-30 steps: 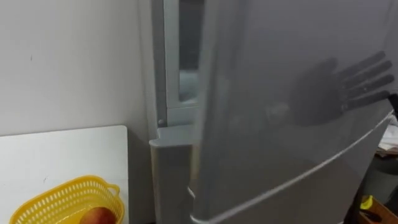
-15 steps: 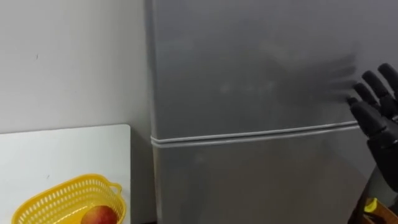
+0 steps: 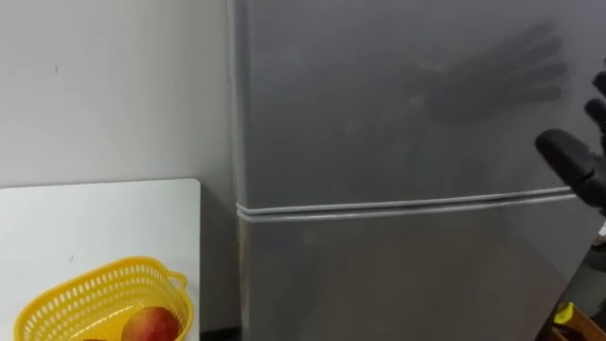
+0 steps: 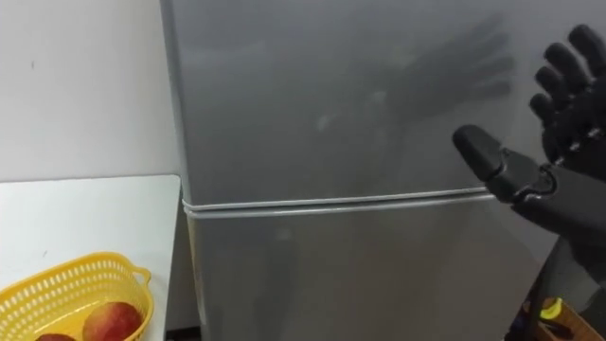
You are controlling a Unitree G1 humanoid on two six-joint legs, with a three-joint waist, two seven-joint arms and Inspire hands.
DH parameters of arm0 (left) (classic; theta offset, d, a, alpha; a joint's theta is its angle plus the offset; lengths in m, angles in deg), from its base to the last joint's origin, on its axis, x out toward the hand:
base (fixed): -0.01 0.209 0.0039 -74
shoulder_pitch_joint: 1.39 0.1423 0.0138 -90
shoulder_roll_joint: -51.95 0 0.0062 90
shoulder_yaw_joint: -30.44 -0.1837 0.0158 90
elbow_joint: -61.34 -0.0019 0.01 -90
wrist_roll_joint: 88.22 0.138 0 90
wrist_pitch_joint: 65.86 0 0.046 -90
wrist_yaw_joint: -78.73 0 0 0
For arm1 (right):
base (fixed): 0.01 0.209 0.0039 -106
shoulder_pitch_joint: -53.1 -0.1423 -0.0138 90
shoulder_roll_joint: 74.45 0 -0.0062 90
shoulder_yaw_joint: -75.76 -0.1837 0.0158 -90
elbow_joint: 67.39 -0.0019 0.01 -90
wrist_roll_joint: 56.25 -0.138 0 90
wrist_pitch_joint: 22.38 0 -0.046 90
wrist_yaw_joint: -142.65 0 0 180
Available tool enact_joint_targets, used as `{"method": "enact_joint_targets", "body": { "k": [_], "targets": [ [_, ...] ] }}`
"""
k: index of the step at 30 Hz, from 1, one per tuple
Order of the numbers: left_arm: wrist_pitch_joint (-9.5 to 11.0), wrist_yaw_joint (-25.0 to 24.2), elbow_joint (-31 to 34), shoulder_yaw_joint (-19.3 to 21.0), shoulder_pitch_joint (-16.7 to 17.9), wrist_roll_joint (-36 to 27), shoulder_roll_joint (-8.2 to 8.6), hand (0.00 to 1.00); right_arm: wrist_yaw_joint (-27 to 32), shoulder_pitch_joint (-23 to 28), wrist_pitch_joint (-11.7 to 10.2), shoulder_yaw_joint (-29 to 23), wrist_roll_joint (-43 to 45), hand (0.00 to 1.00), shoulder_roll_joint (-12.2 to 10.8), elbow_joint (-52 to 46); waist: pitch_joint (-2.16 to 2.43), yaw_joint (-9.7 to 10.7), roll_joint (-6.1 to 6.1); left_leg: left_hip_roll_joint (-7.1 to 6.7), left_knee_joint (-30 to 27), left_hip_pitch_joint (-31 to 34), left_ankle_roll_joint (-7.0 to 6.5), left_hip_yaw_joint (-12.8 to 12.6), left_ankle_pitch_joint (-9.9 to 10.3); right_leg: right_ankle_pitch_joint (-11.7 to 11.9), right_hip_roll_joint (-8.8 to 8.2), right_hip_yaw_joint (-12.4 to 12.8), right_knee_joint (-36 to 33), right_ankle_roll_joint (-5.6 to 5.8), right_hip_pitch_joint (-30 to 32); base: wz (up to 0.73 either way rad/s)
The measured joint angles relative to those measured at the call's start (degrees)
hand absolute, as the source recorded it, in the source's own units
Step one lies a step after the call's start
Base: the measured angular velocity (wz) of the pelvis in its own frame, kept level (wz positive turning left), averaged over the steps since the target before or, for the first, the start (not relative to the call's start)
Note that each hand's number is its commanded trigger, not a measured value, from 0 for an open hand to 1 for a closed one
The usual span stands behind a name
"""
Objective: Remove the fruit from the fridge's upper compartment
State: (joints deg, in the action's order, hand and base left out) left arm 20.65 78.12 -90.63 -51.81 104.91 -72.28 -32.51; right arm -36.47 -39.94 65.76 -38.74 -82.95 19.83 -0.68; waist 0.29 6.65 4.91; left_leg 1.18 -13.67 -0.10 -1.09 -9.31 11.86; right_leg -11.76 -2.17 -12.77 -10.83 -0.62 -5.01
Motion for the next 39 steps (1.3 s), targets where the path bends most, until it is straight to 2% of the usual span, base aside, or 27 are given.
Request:
{"method": "enact_joint_targets", "body": {
  "k": [2, 5, 11, 14, 17, 19, 22, 24, 25, 27, 29, 33, 39],
  "targets": [
    [0.0, 0.0, 0.0, 0.0, 0.2, 0.0, 0.01, 0.00, 3.8, 0.3, -0.1, -0.6, 3.9, 0.00, 0.0, 0.0, 0.01, 0.0, -0.47, 0.10, 0.0, 0.0, 0.08, 0.0, 0.2, 0.0, 0.16, 0.0, 0.0, 0.00, -0.2, 0.00],
    [-0.1, 0.0, 0.0, 0.0, 0.2, 0.0, 0.38, 0.00, 12.3, 2.3, -0.7, -1.7, 10.6, 0.00, 0.0, 0.0, 0.25, -0.2, -1.24, 0.14, 0.0, -0.2, 0.13, 0.0, 0.2, 0.0, 0.13, 0.0, 0.0, 0.00, -0.1, 0.00],
    [-0.3, -0.1, 0.1, 0.0, 0.1, 0.5, 0.60, 0.00, 20.3, 7.8, -1.0, -1.7, 20.9, 0.00, -0.4, 1.3, 0.07, -0.6, -2.44, 0.12, 0.1, -0.5, 0.14, -0.5, 0.2, 0.0, 0.05, 0.8, 0.2, -0.01, 0.0, -0.03],
    [-1.1, 0.1, 0.1, -0.5, -0.5, 0.5, 0.37, 0.00, 24.5, 9.3, -1.0, -0.4, 28.6, 0.00, -0.5, 6.8, 0.07, -0.9, -2.51, 0.01, 0.1, -0.9, 0.16, -1.4, 0.1, 0.0, 0.23, 1.1, 0.3, -0.01, 0.0, -0.09],
    [-1.6, 0.3, 0.1, -2.7, -1.5, 0.5, 0.41, 0.00, 28.0, 12.3, -0.5, 3.0, 38.5, 0.00, -3.5, 12.0, 0.05, -1.3, -2.49, 0.14, 0.1, -1.0, 0.17, -1.8, 0.2, 0.0, 0.18, 1.6, 0.3, -0.01, 0.1, -0.06],
    [-2.1, 0.7, 0.1, -4.7, -2.3, 0.1, 0.36, 0.00, 29.5, 13.9, -0.4, 5.8, 39.4, 0.00, -4.7, 15.6, 0.04, -2.1, -2.61, 0.19, 0.1, -1.1, 0.17, -2.2, 0.2, 0.0, 0.22, 1.6, 0.3, -0.01, 0.1, -0.09],
    [-2.5, 1.2, 0.2, -5.1, -2.8, -0.2, 0.40, 0.00, 30.2, 17.1, 1.0, 10.5, 39.7, 0.00, -6.9, 21.1, 0.11, -2.5, -2.77, 0.16, 0.4, -1.1, 0.17, -2.1, 0.2, 0.0, 0.20, 1.4, 0.5, 0.01, 0.1, 0.02],
    [-3.1, 1.3, 0.5, -5.3, -2.5, 0.0, 0.48, 0.00, 30.2, 18.3, 1.1, 12.6, 40.0, 0.00, -7.9, 25.1, 0.22, -2.8, -3.09, 0.16, 0.8, -1.1, 0.17, -2.1, 0.2, 0.0, 0.20, 1.5, 0.8, 0.03, 0.1, 0.00],
    [-3.8, 1.2, 1.7, -5.3, -1.9, 0.3, 0.57, 0.00, 30.2, 18.4, 1.9, 13.0, 40.0, 0.00, -9.1, 27.3, 0.27, -3.0, -3.31, 0.11, 1.0, -1.1, 0.16, -2.0, 0.2, 0.0, 0.19, 1.5, 0.9, 0.05, 0.2, 0.00],
    [-3.9, 1.2, 2.4, -5.2, -1.1, 0.6, 0.60, 0.00, 30.2, 18.4, 2.2, 13.0, 40.2, 0.00, -10.2, 30.5, 0.34, -3.1, -3.64, 0.04, 1.0, -1.3, 0.16, -1.8, 0.2, 0.0, 0.21, 1.5, 1.0, 0.09, 0.0, 0.00],
    [-4.2, 1.2, 2.5, -4.7, -0.9, 0.5, 0.60, 0.00, 30.3, 18.3, 2.2, 13.2, 40.2, 0.00, -10.6, 34.5, 0.31, -3.7, -3.76, -0.03, 1.0, -1.6, 0.17, -1.7, 0.2, -0.1, 0.25, 1.5, 1.0, 0.14, -0.4, 0.02],
    [-5.3, 0.8, 2.9, -4.7, -1.0, 0.5, 0.75, 0.00, 29.6, 17.0, 2.1, 14.7, 40.1, 0.00, -11.0, 45.0, 0.15, -3.7, -3.83, -0.01, 1.0, -1.7, 0.19, -1.4, 0.2, -0.1, 0.04, 1.0, 1.2, 0.14, -1.0, 0.09],
    [-5.8, -1.3, 4.1, -4.7, -0.5, 0.5, 0.84, 0.00, 25.3, 16.4, 3.2, 16.5, 36.4, 0.00, -11.1, 59.2, 0.09, -4.0, -3.75, -0.16, 0.8, -1.5, 0.14, -1.1, 0.2, -0.4, -0.33, 0.9, 1.2, 0.30, -1.1, 0.01]
  ]
}}
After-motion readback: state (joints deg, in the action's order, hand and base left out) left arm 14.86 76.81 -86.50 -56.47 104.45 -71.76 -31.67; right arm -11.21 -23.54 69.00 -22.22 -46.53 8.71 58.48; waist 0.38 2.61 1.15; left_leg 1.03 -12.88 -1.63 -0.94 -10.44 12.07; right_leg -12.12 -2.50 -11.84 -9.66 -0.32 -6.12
